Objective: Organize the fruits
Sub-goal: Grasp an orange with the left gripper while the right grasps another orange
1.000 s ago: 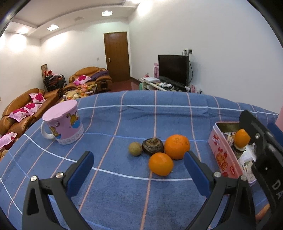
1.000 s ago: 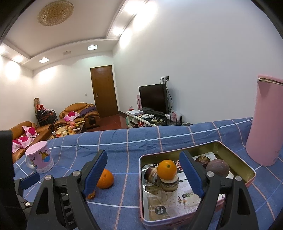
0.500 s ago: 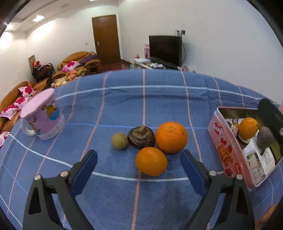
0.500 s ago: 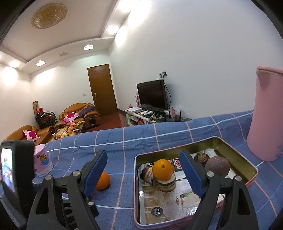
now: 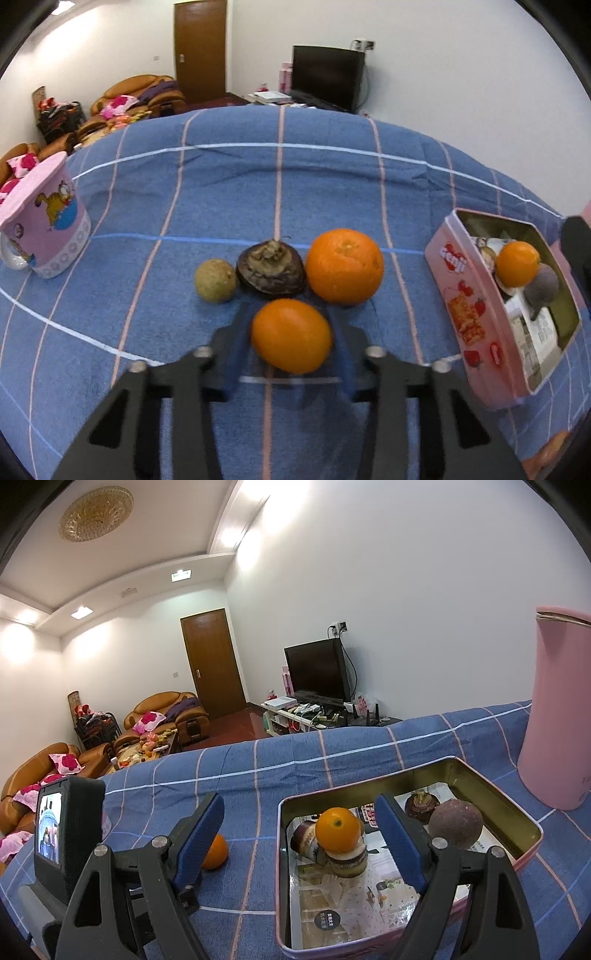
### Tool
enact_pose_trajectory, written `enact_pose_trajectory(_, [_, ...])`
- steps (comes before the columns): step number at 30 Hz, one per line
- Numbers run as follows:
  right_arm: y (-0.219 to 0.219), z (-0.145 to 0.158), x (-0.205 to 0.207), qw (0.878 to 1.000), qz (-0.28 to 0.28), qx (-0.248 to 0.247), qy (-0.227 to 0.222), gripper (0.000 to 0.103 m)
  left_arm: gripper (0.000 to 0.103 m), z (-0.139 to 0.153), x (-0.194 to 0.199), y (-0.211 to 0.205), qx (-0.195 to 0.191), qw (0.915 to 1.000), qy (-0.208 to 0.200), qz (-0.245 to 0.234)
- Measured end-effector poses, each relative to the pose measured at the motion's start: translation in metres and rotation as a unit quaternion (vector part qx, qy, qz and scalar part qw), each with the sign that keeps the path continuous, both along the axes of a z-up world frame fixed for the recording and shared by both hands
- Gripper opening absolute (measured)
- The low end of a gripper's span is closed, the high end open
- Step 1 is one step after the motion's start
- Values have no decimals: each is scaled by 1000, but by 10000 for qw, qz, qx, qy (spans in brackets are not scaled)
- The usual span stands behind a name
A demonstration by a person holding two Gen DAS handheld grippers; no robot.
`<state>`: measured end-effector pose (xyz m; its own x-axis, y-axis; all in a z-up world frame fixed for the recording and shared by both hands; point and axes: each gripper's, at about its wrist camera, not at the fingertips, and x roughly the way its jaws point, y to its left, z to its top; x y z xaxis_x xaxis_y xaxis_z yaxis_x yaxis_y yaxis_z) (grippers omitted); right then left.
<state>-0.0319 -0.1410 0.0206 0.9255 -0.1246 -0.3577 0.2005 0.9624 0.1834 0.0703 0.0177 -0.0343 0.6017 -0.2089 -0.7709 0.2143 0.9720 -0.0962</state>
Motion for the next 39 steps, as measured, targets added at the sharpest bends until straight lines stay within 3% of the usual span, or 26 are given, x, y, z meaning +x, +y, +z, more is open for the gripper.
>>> enact_pose_trajectory(6, [4,-1,3,10000,44,-52,73,85,41,4,-4,28,149,9995,-9,265])
enact_pose_trajectory(13, [42,-3,17,9946,661,-747,281,85,41,0,-1,54,154,9972,-58,725])
enact_pose_trajectory(15, [59,-6,30,9889,1011,-972,492,85,41,-1,-1,54,478,9951,-145,855])
enact_pose_trajectory(22, [86,-21,67,9709,1551,-1409,1160,81,41,-4,7,70,261,9967,-82,759])
enact_pose_trajectory(25, [87,-31,81,9628,1798,-1298,1546,69,41,-4,10,74,293,9971,-85,697])
enact_pose_trajectory(29, [100,-44,96,9412,1949,-1989,1914,69,41,-4,14,78,359,9972,-85,649])
enact_pose_trajectory(34, [103,-56,114,9273,2087,-2042,2342,68,42,-2,16,77,351,9974,-76,618])
enact_pose_trajectory(36, [100,-57,119,9272,2155,-1890,2411,67,42,-2,20,78,369,9975,-76,603])
enact_pose_trajectory(38, [94,-58,121,9278,2334,-1541,2468,51,44,-1,21,79,358,9975,-70,613])
enact_pose_trajectory(39, [92,-58,121,9282,2411,-1383,2475,49,44,-1,23,81,333,9975,-65,614])
